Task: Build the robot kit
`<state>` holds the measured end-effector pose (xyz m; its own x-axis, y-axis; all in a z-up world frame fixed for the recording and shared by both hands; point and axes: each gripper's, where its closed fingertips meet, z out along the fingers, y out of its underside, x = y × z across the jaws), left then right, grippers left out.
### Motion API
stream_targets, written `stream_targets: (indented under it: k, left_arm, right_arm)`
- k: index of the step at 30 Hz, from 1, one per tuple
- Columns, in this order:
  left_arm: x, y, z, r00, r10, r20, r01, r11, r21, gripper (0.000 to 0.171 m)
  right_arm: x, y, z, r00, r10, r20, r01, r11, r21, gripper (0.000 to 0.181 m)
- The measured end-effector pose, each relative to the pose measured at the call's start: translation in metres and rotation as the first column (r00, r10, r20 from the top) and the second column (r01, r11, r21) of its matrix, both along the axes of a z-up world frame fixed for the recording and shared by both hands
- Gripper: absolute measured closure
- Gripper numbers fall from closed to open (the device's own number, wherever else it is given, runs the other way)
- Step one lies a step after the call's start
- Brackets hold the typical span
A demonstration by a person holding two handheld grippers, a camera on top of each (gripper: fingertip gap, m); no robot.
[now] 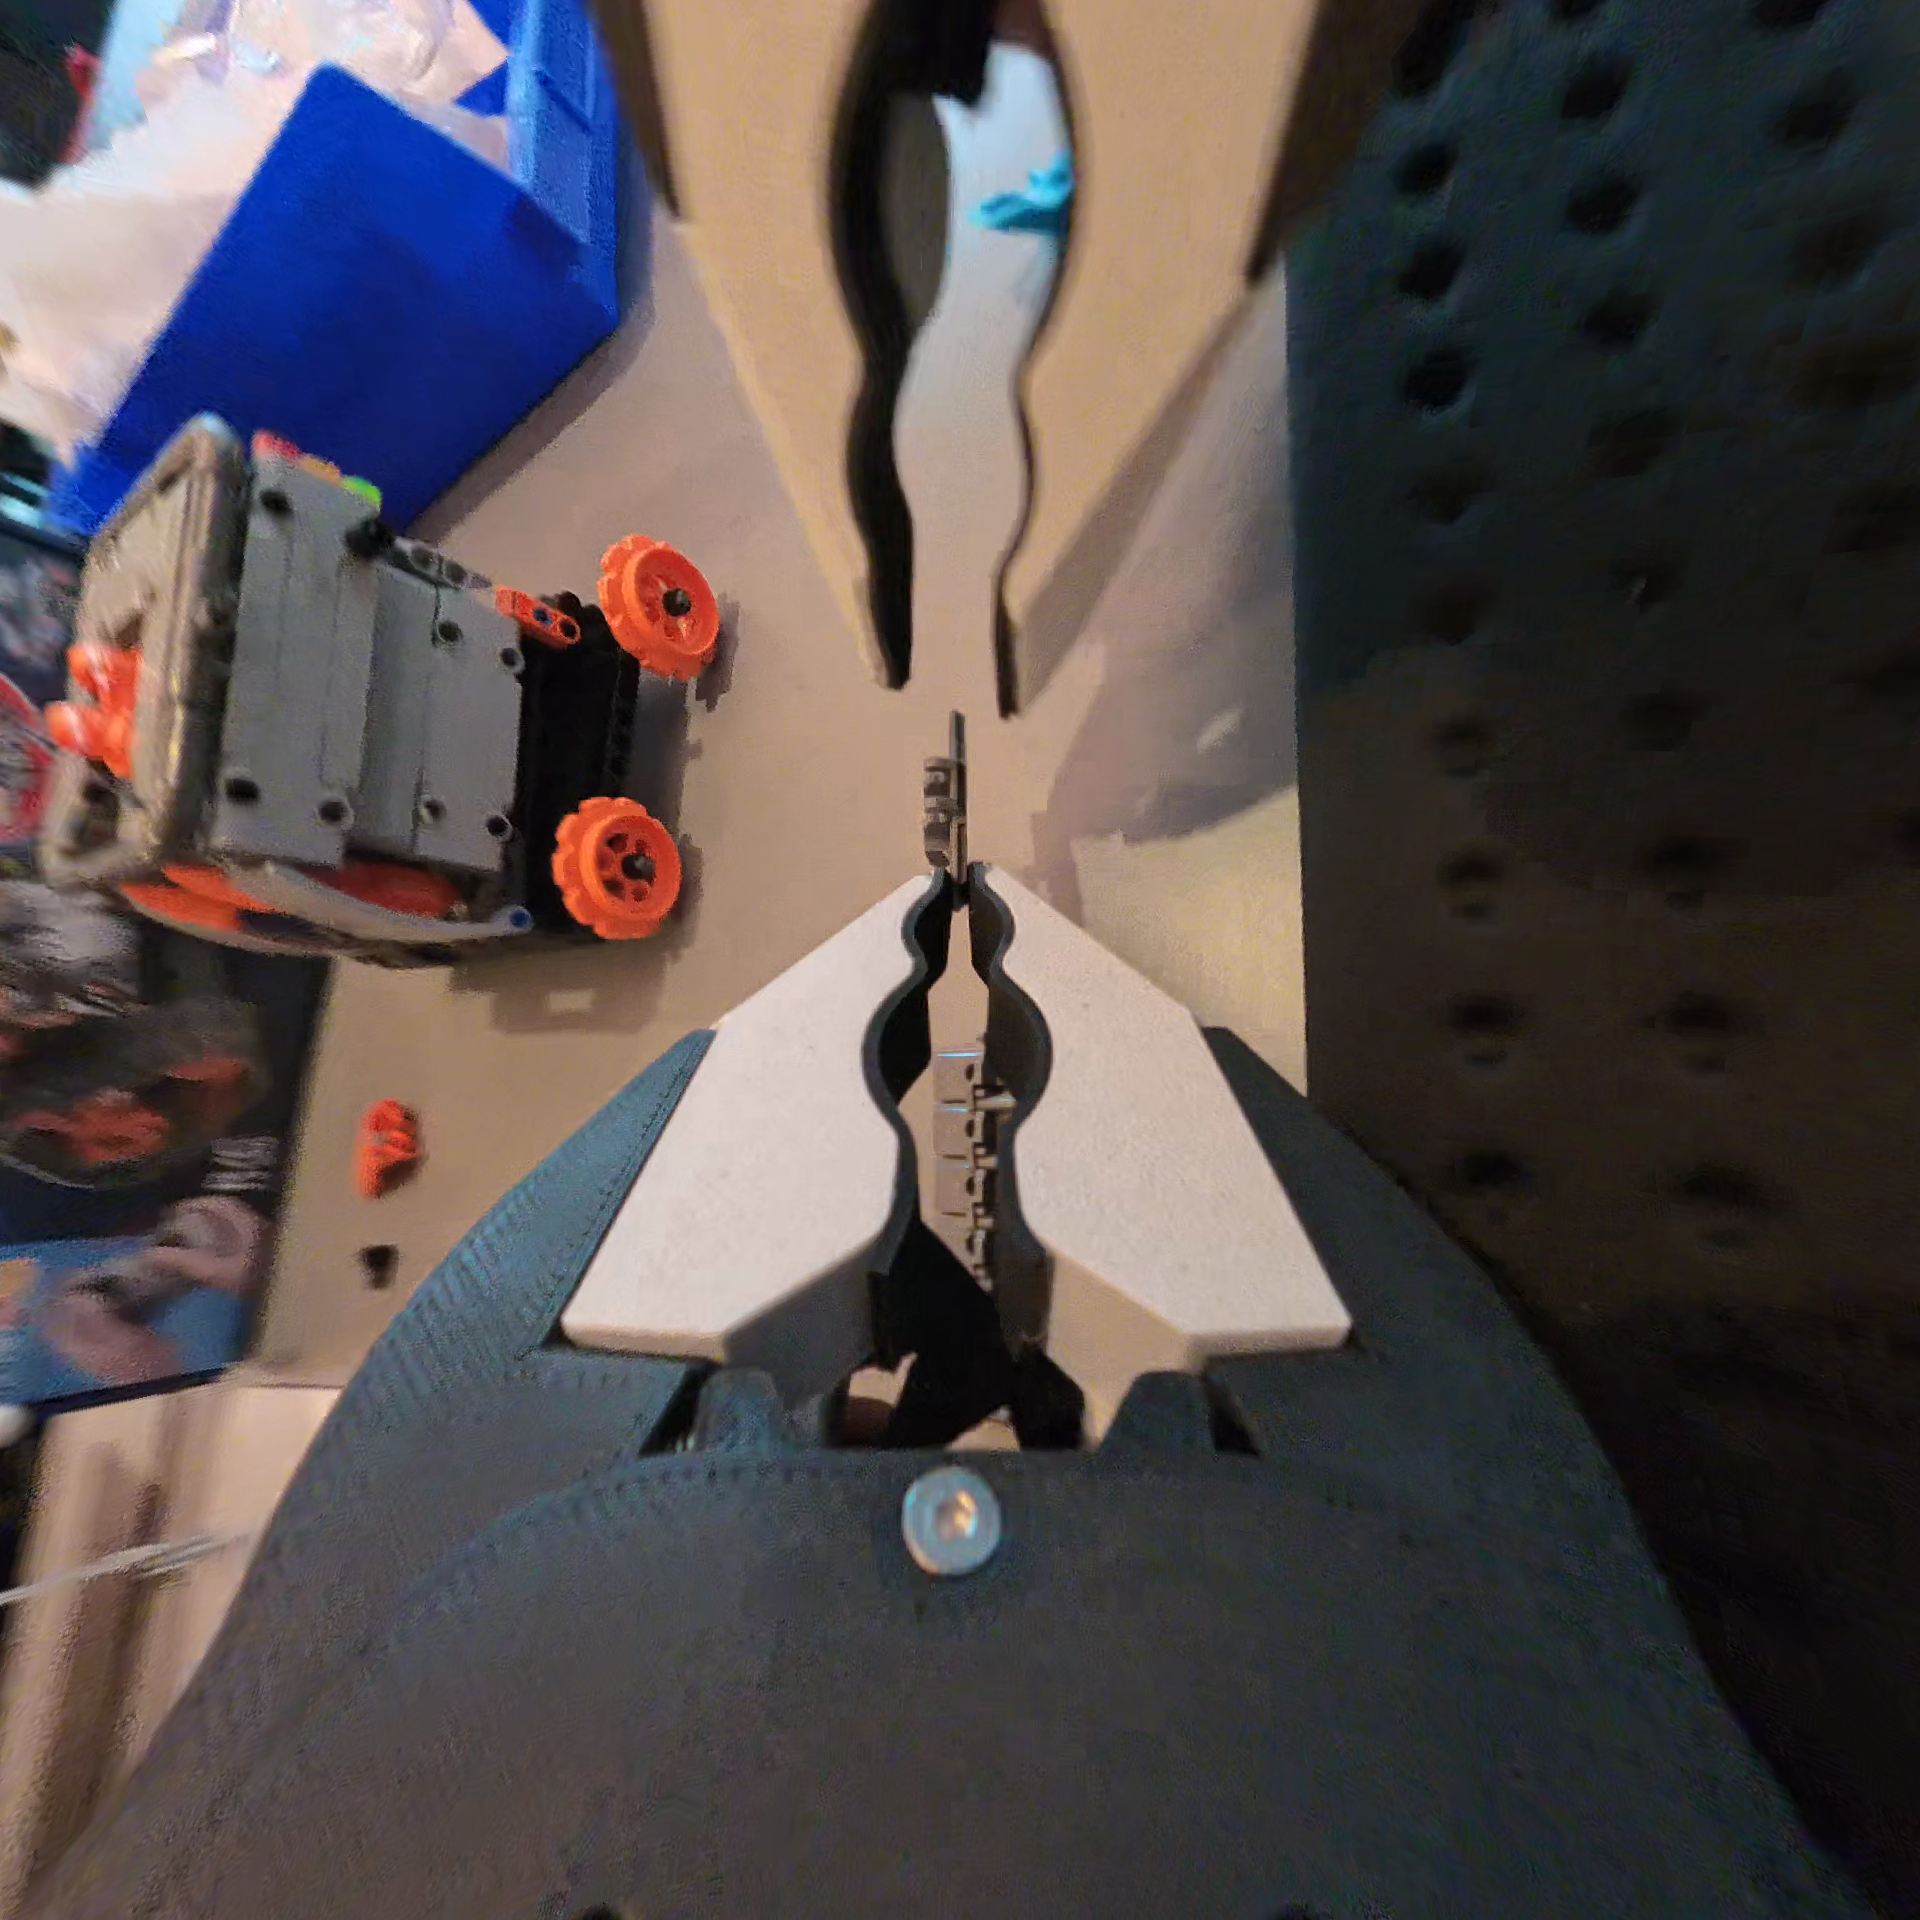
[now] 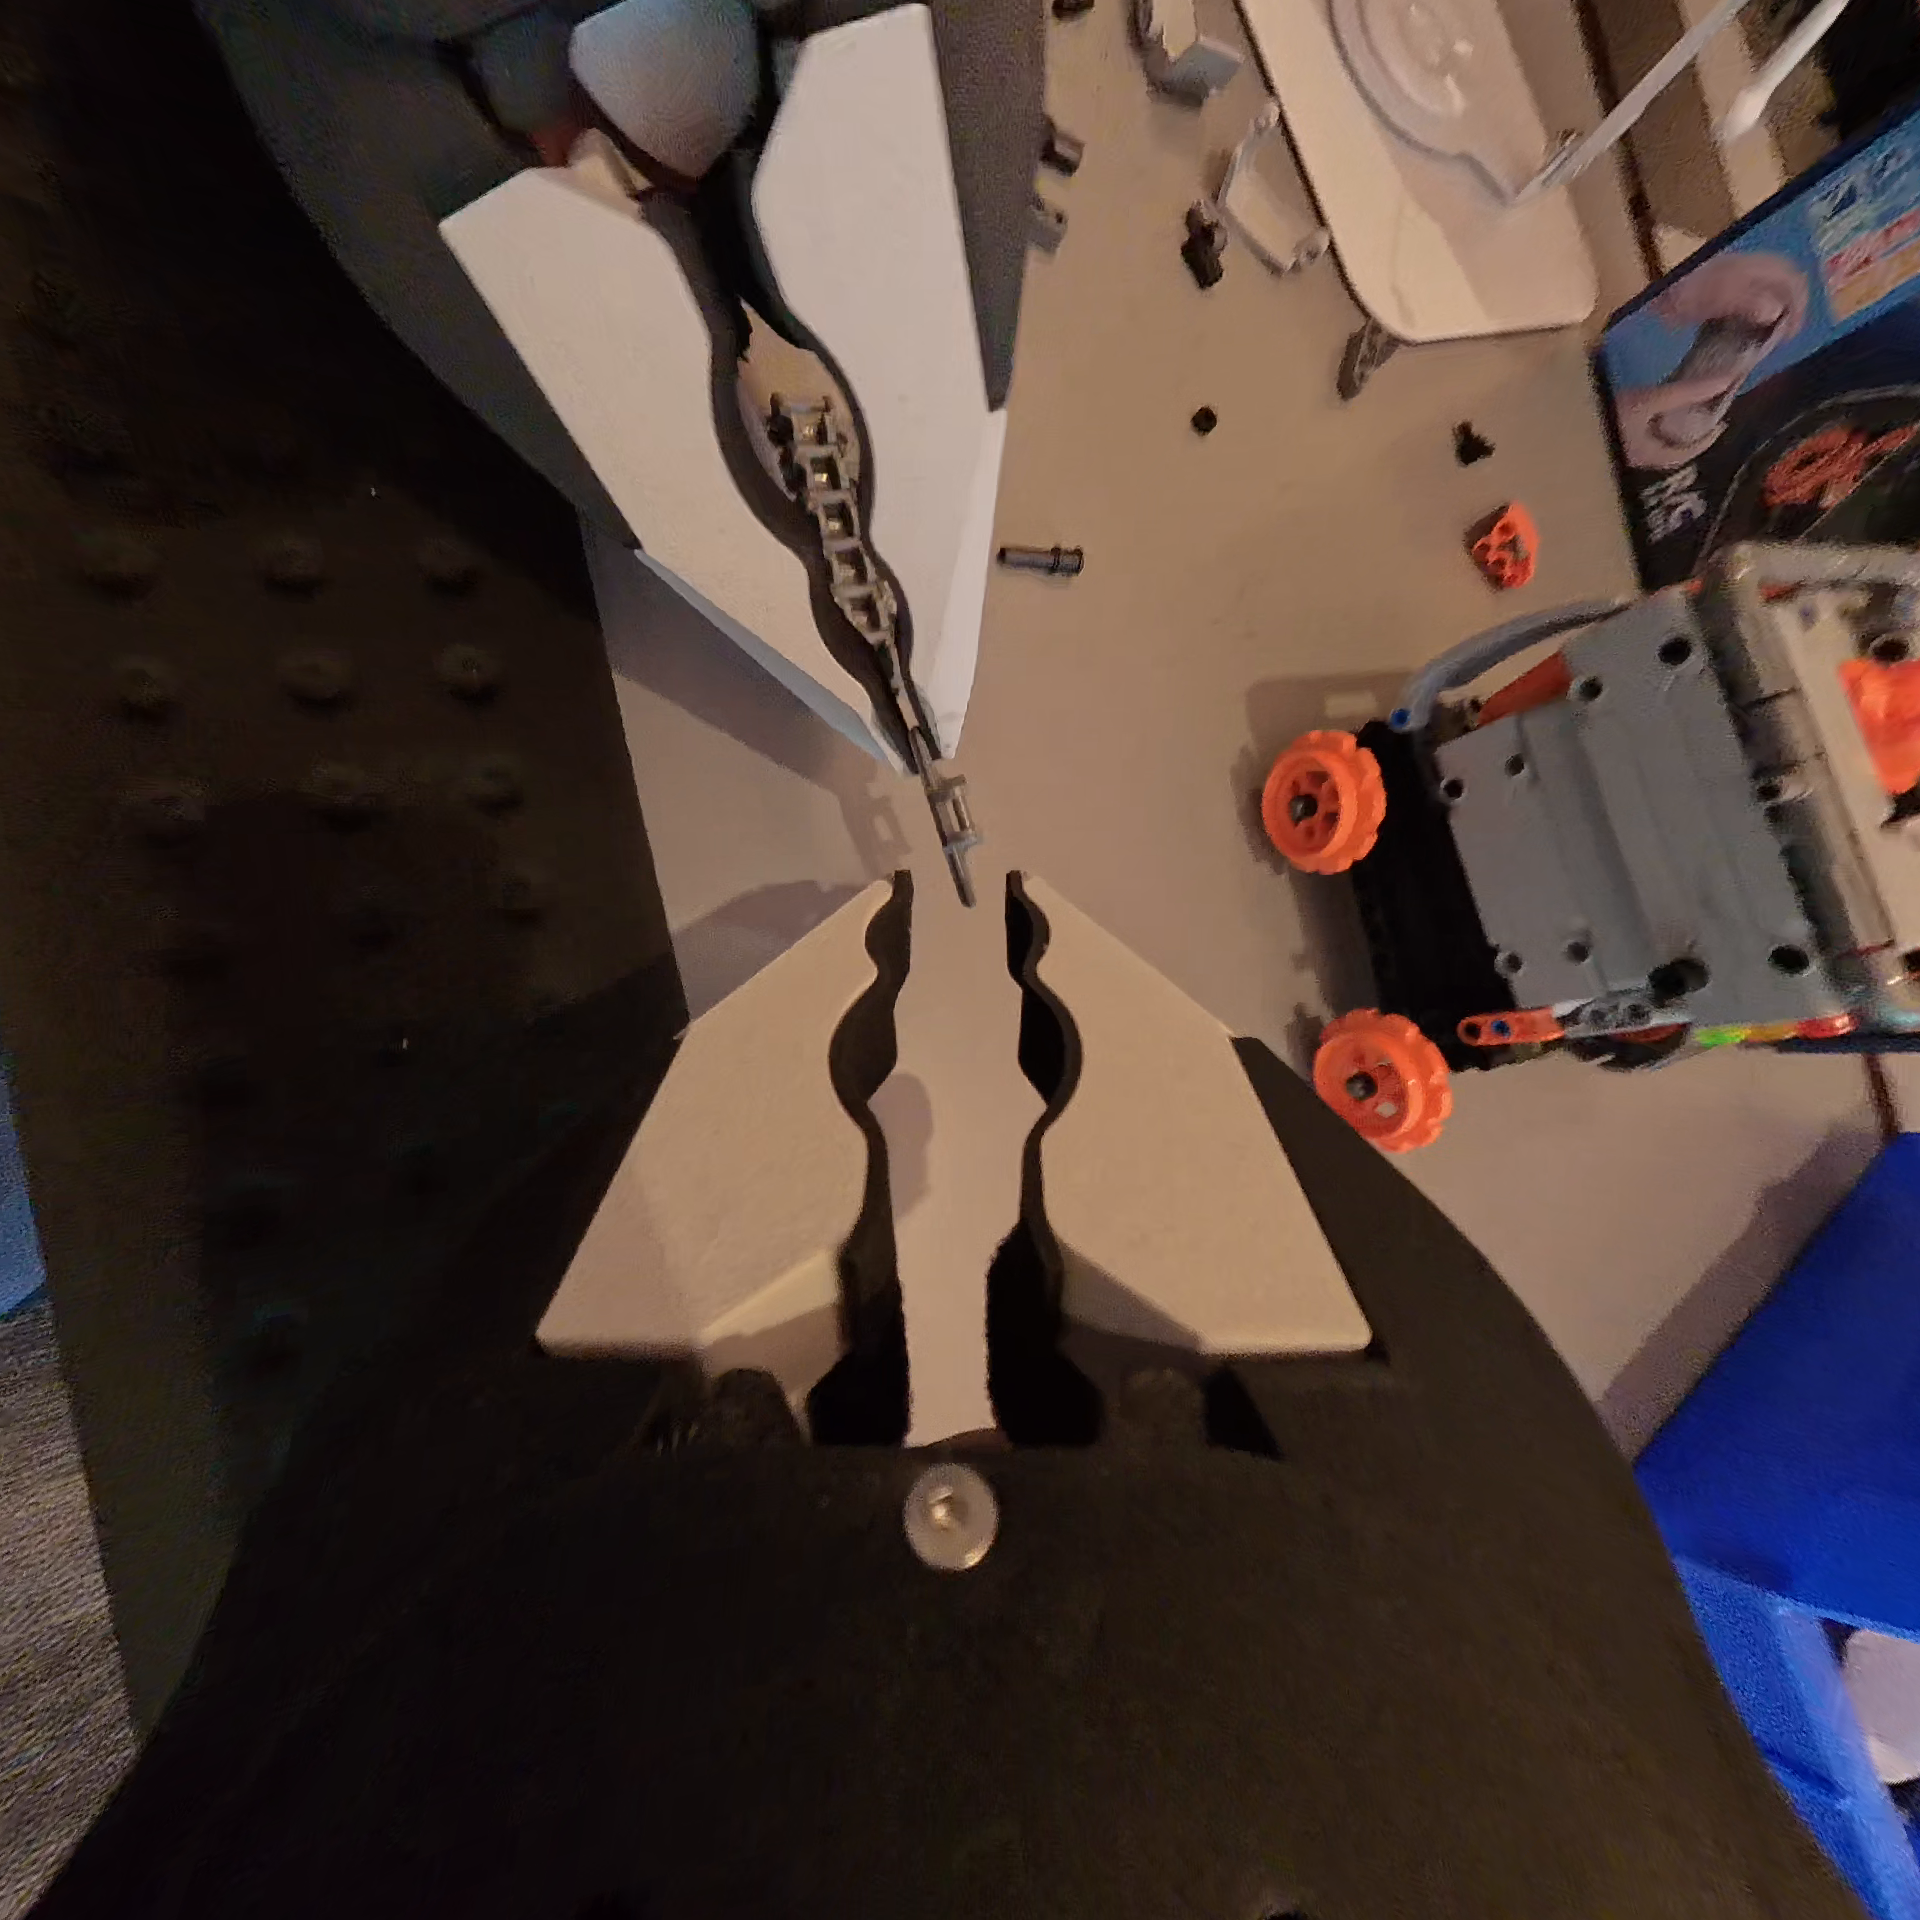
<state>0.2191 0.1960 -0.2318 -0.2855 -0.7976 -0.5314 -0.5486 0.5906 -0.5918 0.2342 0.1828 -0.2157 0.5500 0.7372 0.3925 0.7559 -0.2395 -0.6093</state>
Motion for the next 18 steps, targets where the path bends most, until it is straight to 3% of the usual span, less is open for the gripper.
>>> stream_targets:
  k: [4,7,11,18]
  left_arm:
    - [0.002,-0.001,-0.019,0.993,-0.062,-0.096,0.085,0.961,0.262,0.169]
    - [0.002,-0.001,-0.029,0.988,-0.064,-0.139,0.106,0.943,0.316,0.169]
    - [0.002,0.0,-0.027,0.985,-0.082,-0.154,0.13,0.933,0.336,0.164]
    - [-0.006,-0.004,-0.028,0.974,-0.127,-0.188,0.174,0.951,0.256,0.163]
  right_arm:
    - [0.005,-0.005,-0.015,1.0,-0.016,-0.021,0.014,0.996,-0.093,0.169]
    - [0.007,-0.004,-0.031,0.999,-0.045,-0.023,0.041,0.986,-0.16,0.174]
    - [0.003,0.0,-0.043,0.996,-0.062,-0.065,0.047,0.976,-0.213,0.177]
    - [0.011,0.008,-0.044,0.998,-0.066,-0.005,0.064,0.977,-0.203,0.176]
